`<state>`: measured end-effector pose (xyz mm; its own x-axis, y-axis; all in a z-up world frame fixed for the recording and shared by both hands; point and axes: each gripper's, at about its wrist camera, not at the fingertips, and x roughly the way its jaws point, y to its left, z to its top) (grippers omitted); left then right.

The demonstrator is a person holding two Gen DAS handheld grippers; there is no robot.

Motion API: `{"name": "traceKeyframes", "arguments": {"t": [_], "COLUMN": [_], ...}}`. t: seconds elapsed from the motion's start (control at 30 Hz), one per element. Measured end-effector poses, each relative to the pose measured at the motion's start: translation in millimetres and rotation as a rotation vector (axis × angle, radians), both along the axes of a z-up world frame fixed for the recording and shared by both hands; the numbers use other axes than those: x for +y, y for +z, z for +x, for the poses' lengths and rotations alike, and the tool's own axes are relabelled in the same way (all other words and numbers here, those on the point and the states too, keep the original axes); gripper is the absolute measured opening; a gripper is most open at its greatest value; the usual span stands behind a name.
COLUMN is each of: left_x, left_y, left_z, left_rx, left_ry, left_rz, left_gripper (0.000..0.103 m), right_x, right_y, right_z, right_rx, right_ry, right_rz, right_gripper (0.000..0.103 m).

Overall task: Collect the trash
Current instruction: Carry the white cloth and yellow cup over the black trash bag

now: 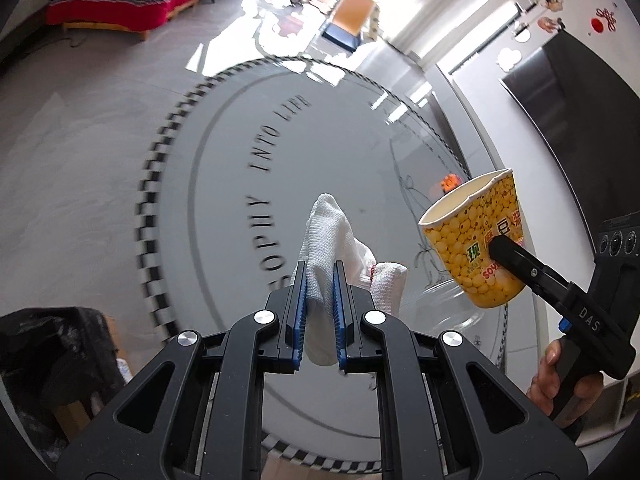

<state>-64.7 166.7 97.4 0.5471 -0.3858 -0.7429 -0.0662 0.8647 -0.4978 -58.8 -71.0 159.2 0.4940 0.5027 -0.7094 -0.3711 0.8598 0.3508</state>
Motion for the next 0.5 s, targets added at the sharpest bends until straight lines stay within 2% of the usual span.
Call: {"name": "traceKeyframes", "arguments": {"t": [0.2,0.5], "left_x": [21.7,70.3], "left_y": [0.9,-15.5], "left_z": [-42.0,-107.3], "left_rx": [-0.035,-0.042], "left_ry": [0.067,0.193], "left_rz": [0.017,0.048], "left_gripper": [0.011,0.011], "right_x": [39.1,113.9], "right_y": [-4.8,-9.2], "right_z": [-32.2,-82.3], "right_rx": [0.003,0.001], "right_ry": [0.089,0.259], "right_rz": [-0.013,-0.045], "right_gripper": [0.042,0.042]}}
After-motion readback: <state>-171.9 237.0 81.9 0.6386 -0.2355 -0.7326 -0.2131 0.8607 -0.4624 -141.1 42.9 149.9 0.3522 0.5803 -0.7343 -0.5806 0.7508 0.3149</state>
